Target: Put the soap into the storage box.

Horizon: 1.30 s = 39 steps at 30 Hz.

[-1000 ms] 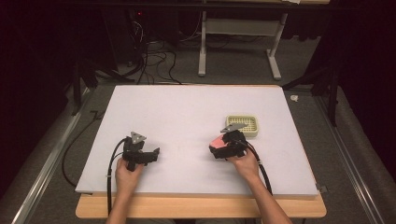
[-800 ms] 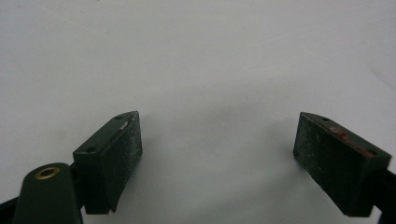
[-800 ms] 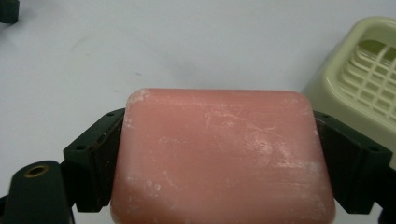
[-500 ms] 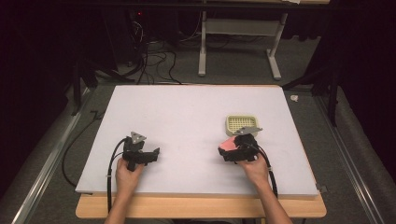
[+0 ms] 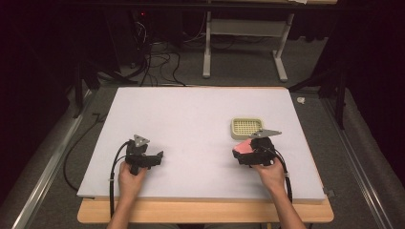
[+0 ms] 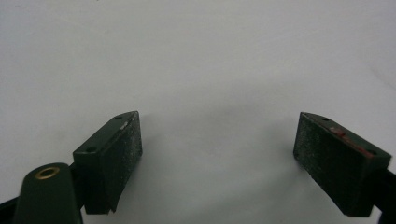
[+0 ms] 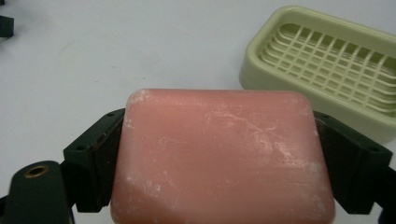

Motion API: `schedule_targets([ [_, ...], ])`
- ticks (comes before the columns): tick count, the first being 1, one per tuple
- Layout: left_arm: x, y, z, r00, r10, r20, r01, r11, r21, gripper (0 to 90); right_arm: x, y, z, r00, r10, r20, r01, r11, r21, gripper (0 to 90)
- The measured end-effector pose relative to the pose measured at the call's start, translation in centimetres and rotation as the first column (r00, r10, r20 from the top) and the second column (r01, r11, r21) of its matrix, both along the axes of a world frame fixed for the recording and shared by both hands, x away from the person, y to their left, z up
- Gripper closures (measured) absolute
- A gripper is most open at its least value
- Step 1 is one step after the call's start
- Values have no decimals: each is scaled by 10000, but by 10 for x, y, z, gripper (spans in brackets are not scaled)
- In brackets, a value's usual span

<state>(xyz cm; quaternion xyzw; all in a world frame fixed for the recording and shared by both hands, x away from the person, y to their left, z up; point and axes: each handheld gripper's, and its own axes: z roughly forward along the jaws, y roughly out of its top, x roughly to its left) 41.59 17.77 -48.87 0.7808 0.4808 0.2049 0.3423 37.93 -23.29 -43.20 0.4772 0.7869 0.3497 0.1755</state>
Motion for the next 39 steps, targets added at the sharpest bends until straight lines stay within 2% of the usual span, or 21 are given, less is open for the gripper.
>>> schedule_targets([
  [10, 0, 0, 0, 10000, 0, 18, 0, 10000, 4, 160, -4, -22, 3, 9994, -240, 262, 238, 9997, 87, 135],
  [15, 0, 0, 0, 10000, 2, 19, -2, 10000, 5, 160, -4, -30, 2, 9990, -376, 229, 372, 9991, 178, 135],
  [31, 0, 0, 0, 10000, 0, 19, 0, 10000, 7, 160, 5, -38, 0, 9985, -525, 179, 520, 9983, 276, 135],
  [39, 0, 0, 0, 10000, 4, 22, -4, 10000, 10, 159, 11, -39, 7, 9981, -579, 191, 573, 9979, 305, 135],
])
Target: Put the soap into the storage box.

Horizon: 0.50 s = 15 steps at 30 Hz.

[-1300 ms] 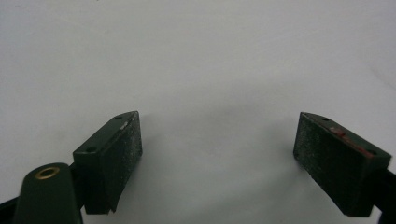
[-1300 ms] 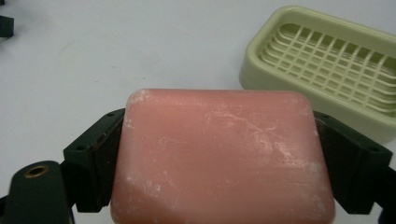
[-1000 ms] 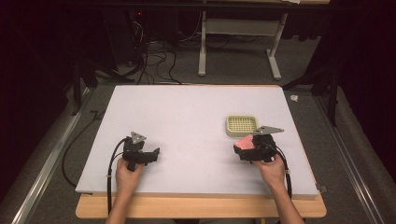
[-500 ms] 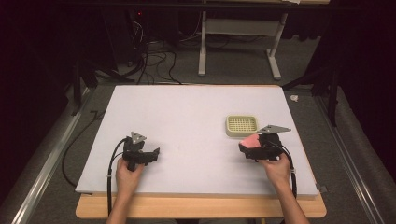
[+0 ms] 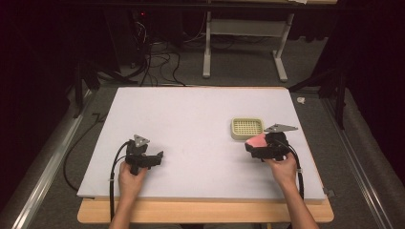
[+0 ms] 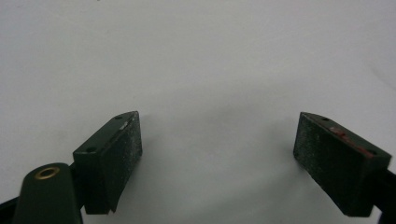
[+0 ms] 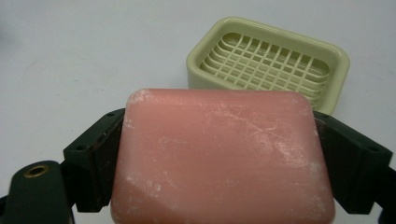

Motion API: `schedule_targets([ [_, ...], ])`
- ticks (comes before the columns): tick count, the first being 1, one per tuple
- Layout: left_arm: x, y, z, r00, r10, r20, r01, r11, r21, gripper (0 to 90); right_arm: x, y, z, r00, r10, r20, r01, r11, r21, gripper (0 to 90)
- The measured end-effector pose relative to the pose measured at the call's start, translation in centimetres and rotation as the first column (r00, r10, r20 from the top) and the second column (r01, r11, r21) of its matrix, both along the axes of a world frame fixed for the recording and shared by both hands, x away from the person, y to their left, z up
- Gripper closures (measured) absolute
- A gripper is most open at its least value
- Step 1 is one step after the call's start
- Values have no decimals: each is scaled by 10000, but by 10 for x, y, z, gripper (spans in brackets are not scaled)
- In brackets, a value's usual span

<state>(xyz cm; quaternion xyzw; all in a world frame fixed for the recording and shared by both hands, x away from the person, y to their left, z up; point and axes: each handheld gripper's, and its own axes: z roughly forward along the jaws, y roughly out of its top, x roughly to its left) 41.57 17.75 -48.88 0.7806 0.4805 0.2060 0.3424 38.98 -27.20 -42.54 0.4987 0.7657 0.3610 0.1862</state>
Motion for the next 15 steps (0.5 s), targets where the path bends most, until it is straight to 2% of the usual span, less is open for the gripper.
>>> schedule_targets([
  [7, 0, 0, 0, 10000, 1, -20, -1, 10000, 0, 159, 7, 1, 7, 9999, -136, -33, 136, 9999, -75, 135],
  [15, 0, 0, 0, 10000, -11, -13, 11, 10000, 4, 159, 16, 4, 16, 9995, -274, 143, 276, 9995, -144, 135],
])
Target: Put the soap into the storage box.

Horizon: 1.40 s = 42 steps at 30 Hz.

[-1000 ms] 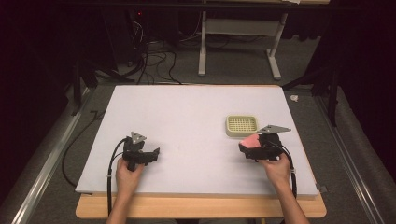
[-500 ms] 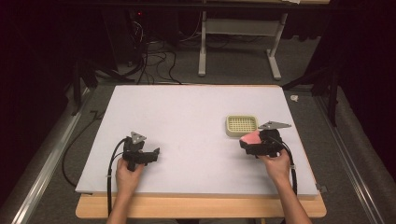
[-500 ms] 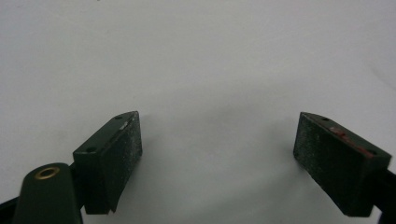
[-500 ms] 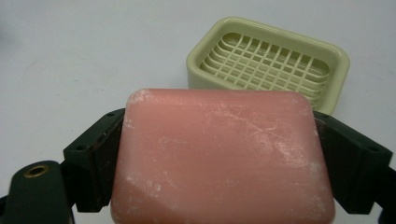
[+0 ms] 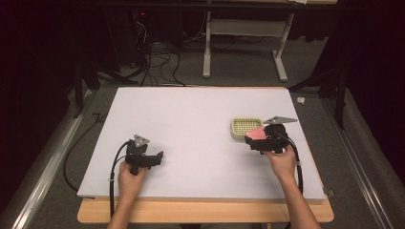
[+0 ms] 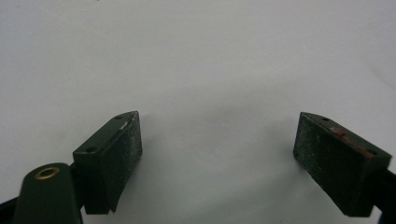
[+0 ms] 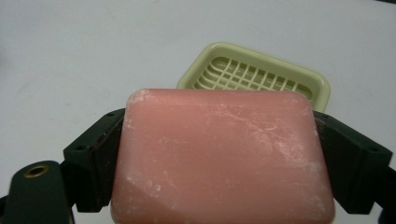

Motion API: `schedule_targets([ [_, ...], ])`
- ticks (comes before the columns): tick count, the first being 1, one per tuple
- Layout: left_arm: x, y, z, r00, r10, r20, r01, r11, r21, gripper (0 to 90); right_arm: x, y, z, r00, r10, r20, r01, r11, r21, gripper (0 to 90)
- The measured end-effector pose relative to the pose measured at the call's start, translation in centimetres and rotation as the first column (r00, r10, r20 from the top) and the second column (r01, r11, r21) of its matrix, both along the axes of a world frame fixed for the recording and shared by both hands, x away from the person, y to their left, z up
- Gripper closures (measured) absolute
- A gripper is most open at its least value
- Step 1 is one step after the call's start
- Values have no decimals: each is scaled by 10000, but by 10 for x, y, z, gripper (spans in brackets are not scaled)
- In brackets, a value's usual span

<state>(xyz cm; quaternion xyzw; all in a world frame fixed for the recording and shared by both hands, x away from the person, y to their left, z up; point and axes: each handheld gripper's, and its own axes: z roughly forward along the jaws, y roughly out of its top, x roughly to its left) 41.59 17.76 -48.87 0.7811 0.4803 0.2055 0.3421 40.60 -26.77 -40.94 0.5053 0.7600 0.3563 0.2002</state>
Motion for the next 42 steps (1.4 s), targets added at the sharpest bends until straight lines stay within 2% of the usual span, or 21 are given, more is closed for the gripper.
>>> schedule_targets([
  [11, 0, 0, 0, 10000, 11, 0, -11, 10000, 0, 158, 17, -1, 4, 9999, -114, -129, 117, 9996, 258, 135],
  [16, 0, 0, 0, 10000, 13, 0, -13, 10000, 2, 158, 26, 2, 2, 9994, -155, -311, 154, 9999, -21, 135],
  [23, 0, 0, 0, 10000, 11, -5, -11, 10000, 0, 158, 34, 2, 1, 9988, -337, -361, 336, 9994, -40, 135],
  [26, 0, 0, 0, 10000, 11, -4, -11, 10000, 2, 158, 38, 1, -1, 9981, -435, -442, 441, 9990, 112, 135],
  [34, 0, 0, 0, 10000, 12, -4, -12, 10000, 2, 158, 48, 3, -10, 9951, -654, -740, 651, 9979, -74, 135],
  [42, 0, 0, 0, 10000, 22, 7, -22, 10000, -3, 158, 62, 10, -12, 9912, -776, -1070, 736, 9965, -408, 135],
])
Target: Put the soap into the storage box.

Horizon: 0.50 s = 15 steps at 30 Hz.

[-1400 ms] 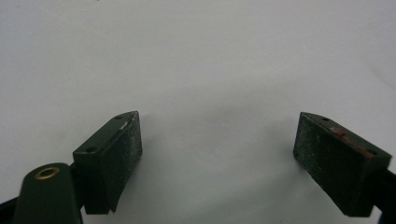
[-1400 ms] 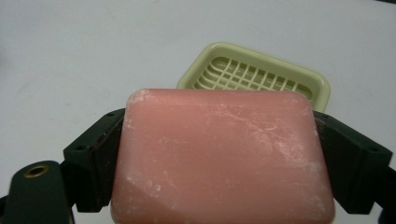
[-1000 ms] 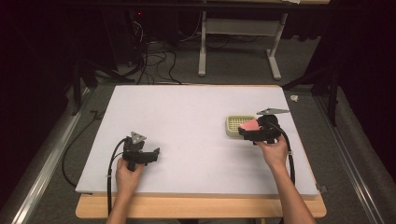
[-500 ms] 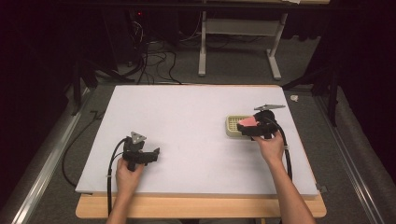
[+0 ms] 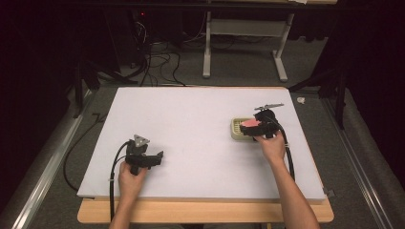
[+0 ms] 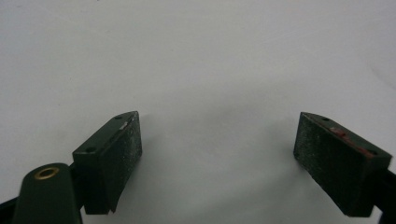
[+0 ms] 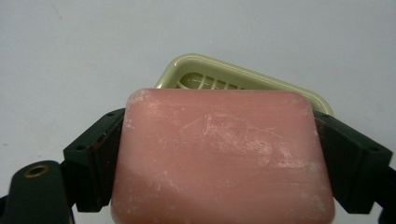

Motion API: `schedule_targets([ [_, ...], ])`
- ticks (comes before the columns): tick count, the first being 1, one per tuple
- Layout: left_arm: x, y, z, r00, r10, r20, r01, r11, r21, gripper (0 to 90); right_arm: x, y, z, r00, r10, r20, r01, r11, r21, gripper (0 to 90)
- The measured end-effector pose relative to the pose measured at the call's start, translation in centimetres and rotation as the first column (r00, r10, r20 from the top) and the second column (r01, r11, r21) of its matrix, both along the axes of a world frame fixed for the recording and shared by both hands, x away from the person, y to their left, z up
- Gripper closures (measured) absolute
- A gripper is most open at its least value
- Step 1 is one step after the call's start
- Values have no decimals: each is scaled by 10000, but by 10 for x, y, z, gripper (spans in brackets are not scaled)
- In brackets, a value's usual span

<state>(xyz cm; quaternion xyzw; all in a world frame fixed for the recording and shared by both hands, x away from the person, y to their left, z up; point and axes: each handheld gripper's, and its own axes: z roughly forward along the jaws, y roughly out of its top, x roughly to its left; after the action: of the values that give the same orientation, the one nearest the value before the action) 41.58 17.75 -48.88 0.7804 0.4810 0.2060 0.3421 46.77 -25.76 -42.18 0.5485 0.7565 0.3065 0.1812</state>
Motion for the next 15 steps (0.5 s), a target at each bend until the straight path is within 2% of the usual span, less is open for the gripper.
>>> schedule_targets([
  [11, 0, 0, 0, 10000, 3, 2, -3, 10000, -2, 157, 14, 8, -10, 9986, -240, -474, 231, 9995, -193, 135],
  [15, 0, 0, 0, 10000, 1, 1, -1, 10000, 1, 157, 18, 9, -12, 9976, -415, -551, 408, 9991, -126, 134],
])
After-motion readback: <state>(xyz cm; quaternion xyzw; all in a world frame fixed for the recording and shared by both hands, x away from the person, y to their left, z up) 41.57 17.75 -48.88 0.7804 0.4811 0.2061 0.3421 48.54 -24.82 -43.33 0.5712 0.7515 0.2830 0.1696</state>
